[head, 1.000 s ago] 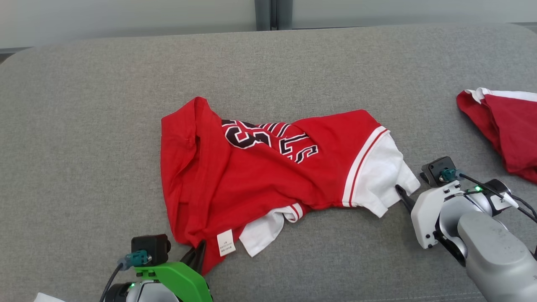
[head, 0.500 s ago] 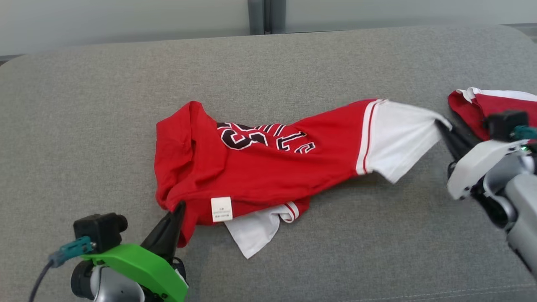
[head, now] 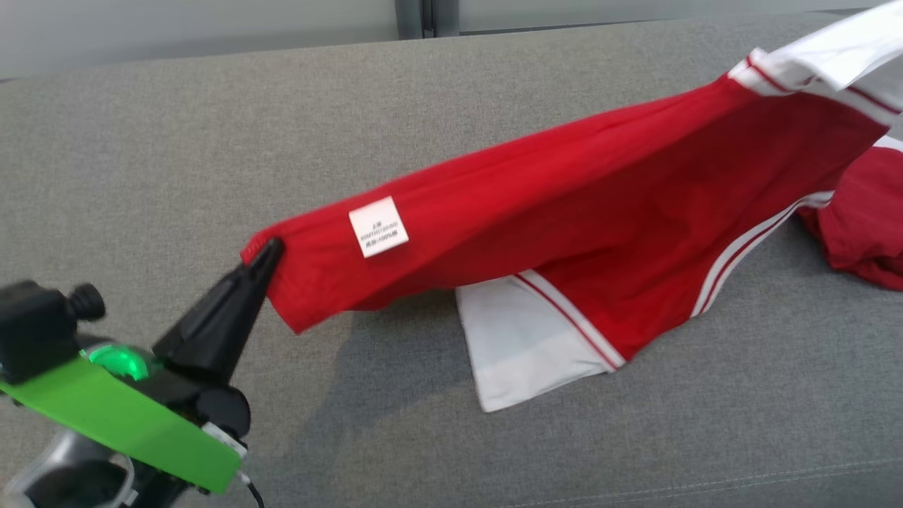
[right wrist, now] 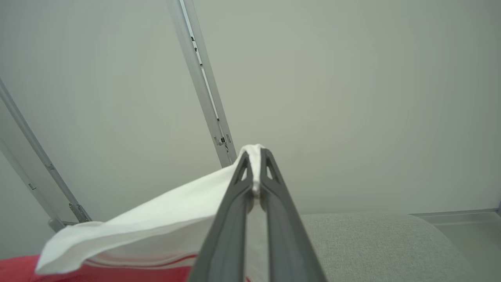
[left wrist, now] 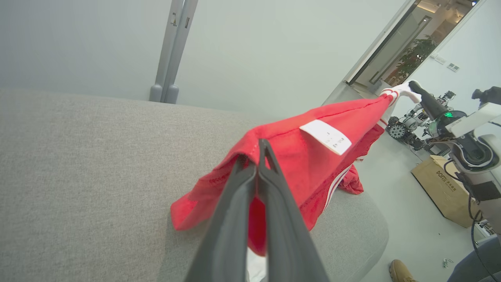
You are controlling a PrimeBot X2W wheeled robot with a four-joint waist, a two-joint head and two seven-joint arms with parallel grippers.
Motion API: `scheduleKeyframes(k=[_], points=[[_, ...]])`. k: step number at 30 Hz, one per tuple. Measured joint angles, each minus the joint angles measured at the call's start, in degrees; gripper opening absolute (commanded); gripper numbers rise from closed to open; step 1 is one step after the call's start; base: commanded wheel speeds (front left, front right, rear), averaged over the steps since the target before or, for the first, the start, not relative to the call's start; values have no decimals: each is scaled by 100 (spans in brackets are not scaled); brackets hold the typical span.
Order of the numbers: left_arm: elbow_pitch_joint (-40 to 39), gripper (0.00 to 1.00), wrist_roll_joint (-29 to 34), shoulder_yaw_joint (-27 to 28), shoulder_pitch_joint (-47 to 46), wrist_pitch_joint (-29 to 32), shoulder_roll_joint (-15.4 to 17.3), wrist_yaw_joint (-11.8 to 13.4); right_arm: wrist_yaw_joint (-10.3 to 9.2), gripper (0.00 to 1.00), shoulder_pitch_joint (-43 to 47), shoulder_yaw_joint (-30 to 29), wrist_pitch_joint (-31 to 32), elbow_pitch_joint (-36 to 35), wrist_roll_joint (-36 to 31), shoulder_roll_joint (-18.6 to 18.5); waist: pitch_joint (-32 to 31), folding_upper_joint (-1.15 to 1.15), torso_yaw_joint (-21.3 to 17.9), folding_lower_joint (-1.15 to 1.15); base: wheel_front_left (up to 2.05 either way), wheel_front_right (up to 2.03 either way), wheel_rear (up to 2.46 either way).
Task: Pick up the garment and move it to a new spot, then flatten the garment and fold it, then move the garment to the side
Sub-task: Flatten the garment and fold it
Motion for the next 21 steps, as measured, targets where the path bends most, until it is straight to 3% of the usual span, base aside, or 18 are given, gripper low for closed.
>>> scheduleKeyframes(k=[5,8,11,16,21], points=[[219,0,-780,181,-1517,907,475,14,0,0,-643,-643,760,-120,-214,109,287,0,61,0,0,0,0],[1016,0,-962,224,-2772,1349,732,154,0,0,-1354,-636,1211,92,-623,428,537,0,112,0,0,0,0],[2005,0,-833,98,-4112,1457,778,212,0,0,-2340,-591,1441,466,-1251,877,833,0,164,0,0,0,0],[3822,0,-110,-45,-6234,567,498,188,0,0,-4363,-994,1022,1513,-2713,1946,1377,0,247,1,0,0,0],[5382,0,648,-118,-7720,-1374,127,-126,-4,0,-5867,-1384,-42,2366,-3771,2977,1862,0,323,1,0,0,0]])
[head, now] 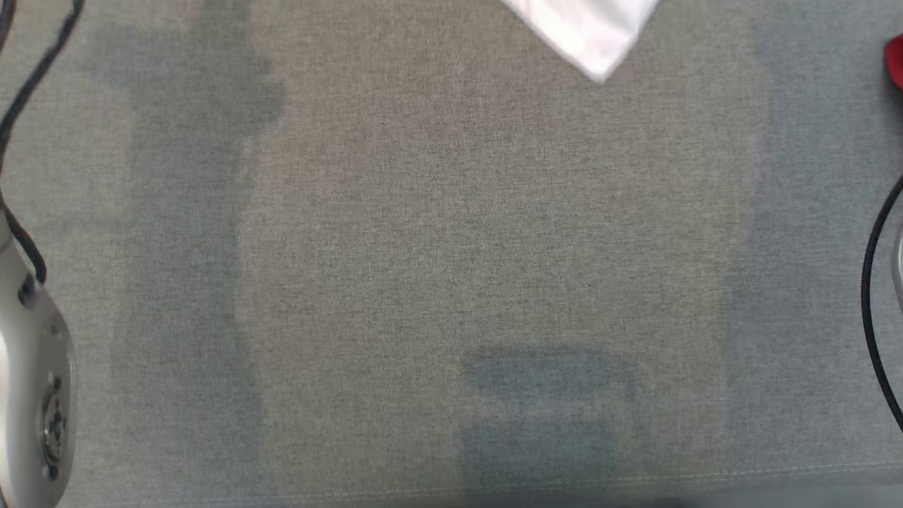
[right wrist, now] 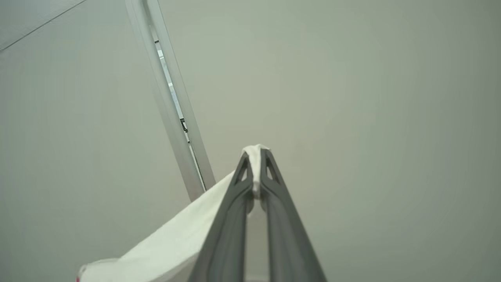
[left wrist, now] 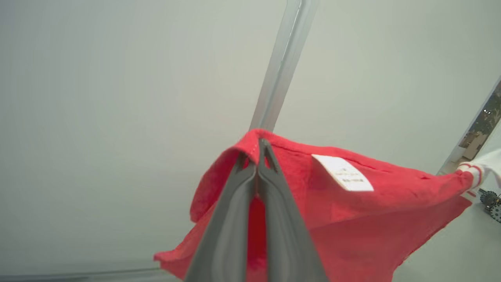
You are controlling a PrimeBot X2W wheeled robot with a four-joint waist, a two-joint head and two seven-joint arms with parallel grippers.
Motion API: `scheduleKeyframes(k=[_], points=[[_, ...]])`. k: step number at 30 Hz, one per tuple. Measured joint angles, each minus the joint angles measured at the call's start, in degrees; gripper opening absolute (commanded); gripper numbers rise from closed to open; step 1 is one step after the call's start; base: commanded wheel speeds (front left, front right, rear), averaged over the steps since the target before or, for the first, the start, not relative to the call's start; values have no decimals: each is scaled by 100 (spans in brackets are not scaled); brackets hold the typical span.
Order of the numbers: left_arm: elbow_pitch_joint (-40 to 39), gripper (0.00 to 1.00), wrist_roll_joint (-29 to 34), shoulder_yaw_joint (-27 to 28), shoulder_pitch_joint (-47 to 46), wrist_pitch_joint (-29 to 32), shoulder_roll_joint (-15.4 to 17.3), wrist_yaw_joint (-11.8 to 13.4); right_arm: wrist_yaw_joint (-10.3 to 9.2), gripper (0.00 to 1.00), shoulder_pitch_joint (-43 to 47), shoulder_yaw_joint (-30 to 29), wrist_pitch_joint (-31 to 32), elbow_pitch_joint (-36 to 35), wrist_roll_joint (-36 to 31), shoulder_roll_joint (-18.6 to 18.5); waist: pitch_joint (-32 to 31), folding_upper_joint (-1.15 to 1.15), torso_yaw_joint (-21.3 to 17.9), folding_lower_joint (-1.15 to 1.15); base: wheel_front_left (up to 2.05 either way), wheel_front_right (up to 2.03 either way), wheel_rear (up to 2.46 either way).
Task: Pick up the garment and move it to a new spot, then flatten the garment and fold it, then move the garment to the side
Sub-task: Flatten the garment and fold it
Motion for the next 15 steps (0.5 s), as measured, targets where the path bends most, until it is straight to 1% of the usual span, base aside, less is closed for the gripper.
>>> scheduleKeyframes(k=[1,3,6,8,10,13,15], points=[[208,0,168,-53,-215,-407,-40,-74,0,0,-233,-3,-190,120,-78,108,87,0,12,0,0,0,0],[601,0,237,-118,-544,-1128,-124,-175,1,0,-549,35,-515,354,-125,220,257,0,31,0,0,0,0],[1123,0,328,-456,-569,-1898,-165,-260,0,0,-411,268,-768,671,51,285,477,0,44,0,0,0,0],[1234,0,225,-987,-269,-2224,-88,-276,-1,0,85,544,-828,812,333,314,570,0,33,0,0,0,0],[1246,0,-65,-1566,223,-2468,83,-278,0,0,807,900,-875,826,589,282,598,0,-17,1,0,0,0],[1156,0,-645,-2146,1059,-2803,468,-279,-1,0,1983,1369,-903,620,1106,56,566,0,-96,0,0,0,0],[1002,0,-996,-2403,1618,-2991,734,-279,-1,0,2787,1580,-904,386,1429,-121,504,0,-149,0,0,0,0]])
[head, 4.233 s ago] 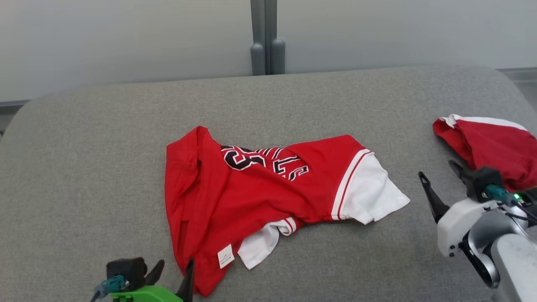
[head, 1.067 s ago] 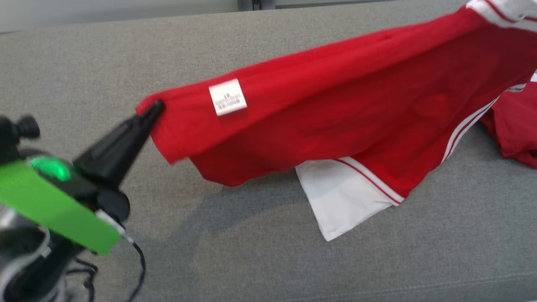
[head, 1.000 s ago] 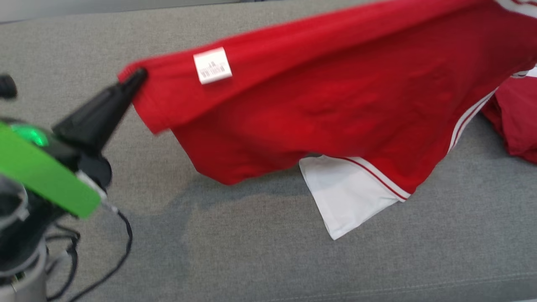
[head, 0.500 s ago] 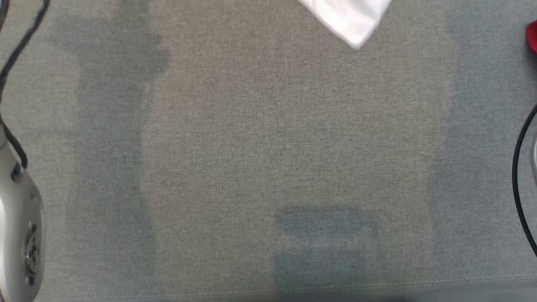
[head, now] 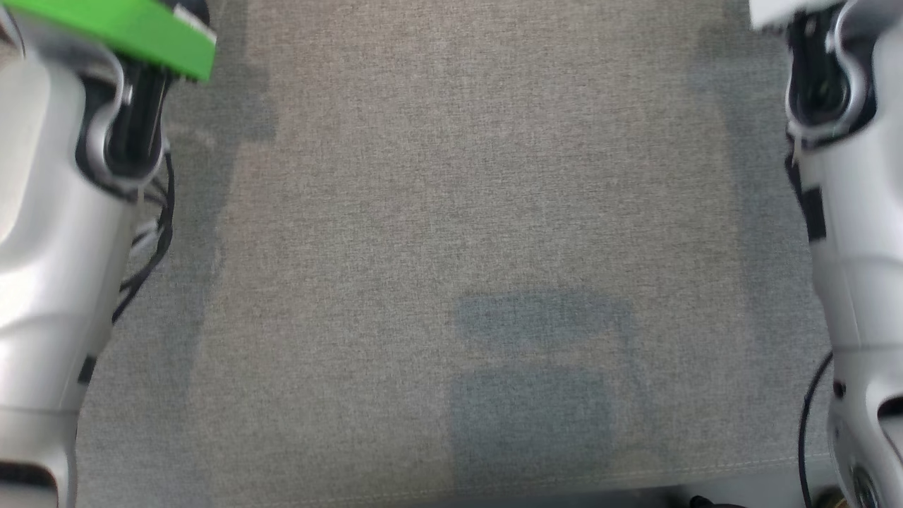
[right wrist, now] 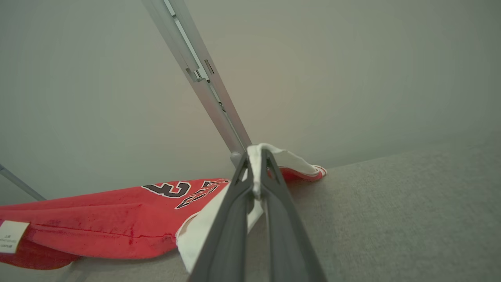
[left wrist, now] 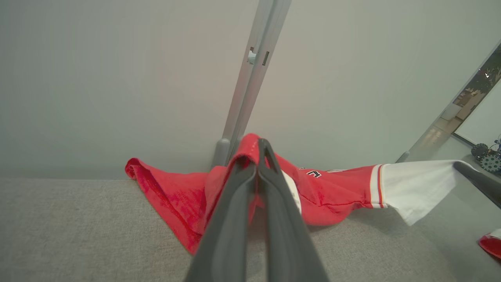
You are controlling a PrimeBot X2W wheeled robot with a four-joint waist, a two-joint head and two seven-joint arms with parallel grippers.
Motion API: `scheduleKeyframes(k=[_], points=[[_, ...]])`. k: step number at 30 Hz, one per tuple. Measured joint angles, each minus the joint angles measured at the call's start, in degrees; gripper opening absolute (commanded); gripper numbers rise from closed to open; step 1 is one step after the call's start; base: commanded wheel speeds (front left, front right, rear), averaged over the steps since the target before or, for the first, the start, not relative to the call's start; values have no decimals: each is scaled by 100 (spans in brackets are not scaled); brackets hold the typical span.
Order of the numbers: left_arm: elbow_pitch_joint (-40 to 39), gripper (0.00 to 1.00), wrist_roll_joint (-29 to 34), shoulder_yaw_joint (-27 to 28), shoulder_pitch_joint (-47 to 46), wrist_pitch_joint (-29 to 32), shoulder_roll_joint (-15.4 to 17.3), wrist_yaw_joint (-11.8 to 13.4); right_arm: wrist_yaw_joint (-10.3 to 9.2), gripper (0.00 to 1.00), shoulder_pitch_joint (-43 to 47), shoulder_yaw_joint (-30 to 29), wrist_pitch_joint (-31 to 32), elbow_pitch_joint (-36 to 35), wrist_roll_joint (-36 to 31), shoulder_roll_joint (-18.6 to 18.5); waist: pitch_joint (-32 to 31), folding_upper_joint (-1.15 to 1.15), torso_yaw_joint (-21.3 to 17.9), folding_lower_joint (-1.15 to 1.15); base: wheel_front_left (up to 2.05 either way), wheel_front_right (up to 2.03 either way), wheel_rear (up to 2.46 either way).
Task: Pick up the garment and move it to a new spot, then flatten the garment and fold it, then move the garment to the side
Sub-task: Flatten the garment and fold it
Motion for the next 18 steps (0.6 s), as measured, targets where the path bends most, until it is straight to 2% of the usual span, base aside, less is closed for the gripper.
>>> scheduleKeyframes(k=[2,5,7,12,18], points=[[-214,0,-330,-213,583,-168,270,0,1,0,776,181,-8,-269,337,-198,-72,0,-51,0,0,0,0],[-510,0,-435,-583,1438,-299,660,0,1,0,1822,215,43,-710,896,-455,-223,0,-94,0,0,0,0],[-699,0,-578,-649,1849,-349,800,0,2,0,2372,164,92,-1033,1146,-616,-338,0,-99,-1,0,0,0],[-1194,0,-823,-675,2653,-397,923,0,3,0,3399,-127,211,-1600,1590,-791,-630,0,-94,-1,0,0,0],[-1655,0,-808,-497,3471,-414,1004,0,4,0,4069,-296,487,-1946,1688,-793,-942,0,-99,-1,0,0,0]])
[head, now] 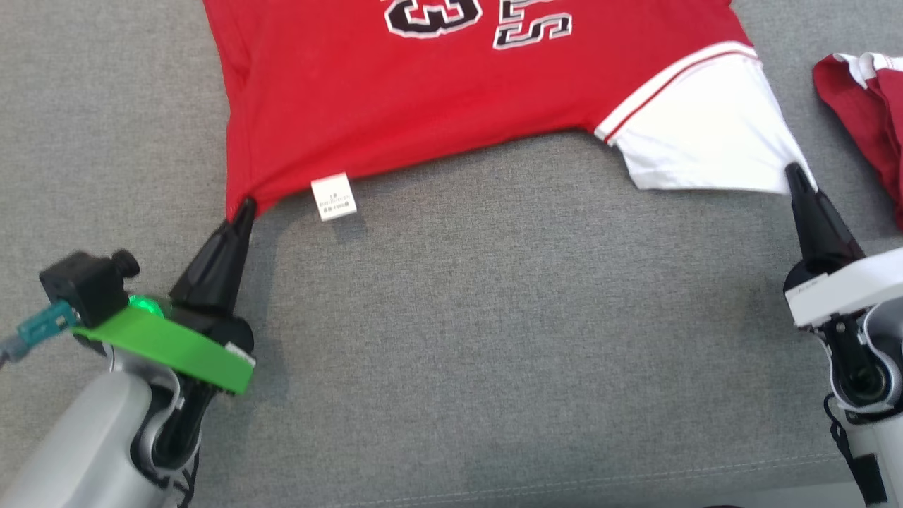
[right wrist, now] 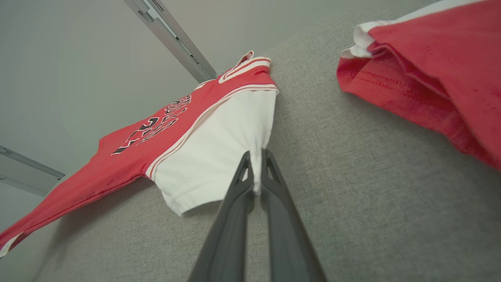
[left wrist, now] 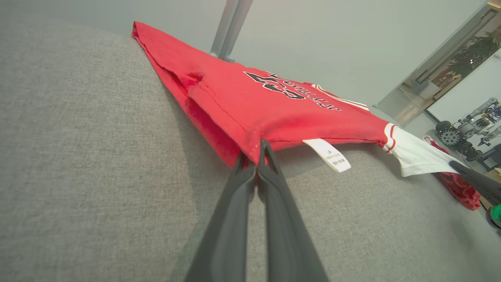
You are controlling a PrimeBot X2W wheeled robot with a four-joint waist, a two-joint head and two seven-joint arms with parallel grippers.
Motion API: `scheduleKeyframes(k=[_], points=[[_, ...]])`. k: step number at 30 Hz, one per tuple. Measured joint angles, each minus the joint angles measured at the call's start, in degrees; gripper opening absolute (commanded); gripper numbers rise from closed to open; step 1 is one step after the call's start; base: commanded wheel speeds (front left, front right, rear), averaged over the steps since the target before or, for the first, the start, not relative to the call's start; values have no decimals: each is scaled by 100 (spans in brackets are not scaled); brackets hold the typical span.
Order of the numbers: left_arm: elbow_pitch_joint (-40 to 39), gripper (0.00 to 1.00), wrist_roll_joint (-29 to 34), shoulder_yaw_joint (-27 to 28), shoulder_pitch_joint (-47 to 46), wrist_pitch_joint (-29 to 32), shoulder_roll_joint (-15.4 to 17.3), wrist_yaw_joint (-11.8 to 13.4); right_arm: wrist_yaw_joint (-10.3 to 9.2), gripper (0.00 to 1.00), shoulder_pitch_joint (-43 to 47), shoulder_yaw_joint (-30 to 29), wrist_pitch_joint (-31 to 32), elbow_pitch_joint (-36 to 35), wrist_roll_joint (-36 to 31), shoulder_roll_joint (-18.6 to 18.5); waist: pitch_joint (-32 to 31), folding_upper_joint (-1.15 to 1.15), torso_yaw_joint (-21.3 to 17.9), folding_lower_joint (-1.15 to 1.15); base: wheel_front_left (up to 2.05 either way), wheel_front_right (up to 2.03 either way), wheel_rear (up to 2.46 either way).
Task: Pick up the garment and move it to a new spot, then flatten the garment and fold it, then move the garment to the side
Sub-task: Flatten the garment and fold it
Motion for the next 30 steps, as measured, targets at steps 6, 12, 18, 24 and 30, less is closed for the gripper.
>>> scheduleKeyframes(k=[6,12,18,24,30], points=[[-297,0,292,101,1092,-1,13,76,0,0,1003,-84,348,-501,79,-3,-365,0,18,0,0,0,0],[-749,0,517,244,2347,-8,-170,331,-1,0,2402,-332,575,-1032,99,11,-717,0,55,0,0,0,0],[-1557,0,704,288,3529,-7,-298,692,-1,0,3587,-808,753,-1981,272,167,-829,0,17,0,0,0,0],[-2115,0,864,108,3749,204,-216,880,-2,0,3918,-1161,1058,-2624,453,286,-680,0,1,0,0,0,0],[-2640,0,603,465,3099,750,26,959,-3,0,2353,-987,1621,-2301,386,166,-638,0,-35,0,0,0,0]])
